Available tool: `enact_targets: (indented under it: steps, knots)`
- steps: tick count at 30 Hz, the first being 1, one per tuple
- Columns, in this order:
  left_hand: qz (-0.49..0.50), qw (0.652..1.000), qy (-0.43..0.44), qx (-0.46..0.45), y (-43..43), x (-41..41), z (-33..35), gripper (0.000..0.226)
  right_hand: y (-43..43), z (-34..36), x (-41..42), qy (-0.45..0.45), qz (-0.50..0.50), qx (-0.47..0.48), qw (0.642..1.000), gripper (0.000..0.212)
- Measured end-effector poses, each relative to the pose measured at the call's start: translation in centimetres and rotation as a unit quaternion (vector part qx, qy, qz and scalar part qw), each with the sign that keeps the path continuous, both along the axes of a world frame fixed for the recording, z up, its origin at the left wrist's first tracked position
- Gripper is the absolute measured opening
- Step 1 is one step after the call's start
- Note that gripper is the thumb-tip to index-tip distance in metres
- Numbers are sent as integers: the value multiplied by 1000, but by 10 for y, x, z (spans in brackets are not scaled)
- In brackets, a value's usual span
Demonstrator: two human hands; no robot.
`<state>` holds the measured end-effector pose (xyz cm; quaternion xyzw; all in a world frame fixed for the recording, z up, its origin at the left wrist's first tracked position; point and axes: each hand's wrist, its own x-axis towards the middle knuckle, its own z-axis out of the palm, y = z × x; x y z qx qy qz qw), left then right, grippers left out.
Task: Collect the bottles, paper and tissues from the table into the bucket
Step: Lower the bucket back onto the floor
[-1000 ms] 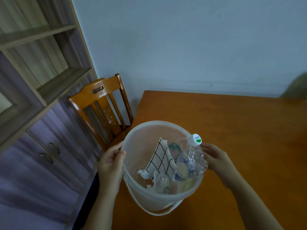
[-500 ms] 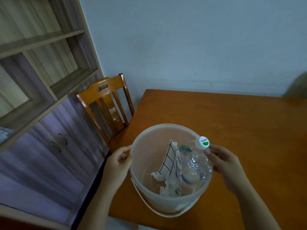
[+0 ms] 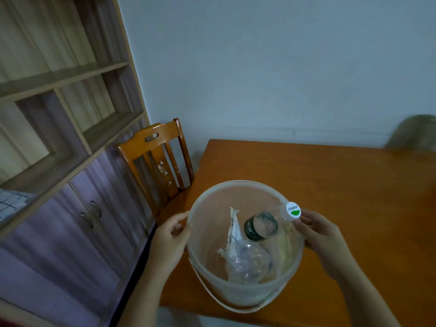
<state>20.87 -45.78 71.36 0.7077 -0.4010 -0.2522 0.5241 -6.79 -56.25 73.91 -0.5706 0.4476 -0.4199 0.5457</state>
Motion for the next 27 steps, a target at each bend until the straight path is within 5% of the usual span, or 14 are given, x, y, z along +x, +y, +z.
enact_targets:
  steps: [15, 27]
  knots:
    - [-42, 998, 45, 1, 98, 55, -23, 29, 121, -13, 45, 22, -52, 26, 998, 21]
    - [-100, 994, 41, 18, 146, 12, -24, 29, 195, -24, -1, 12, -107, 32, 994, 25]
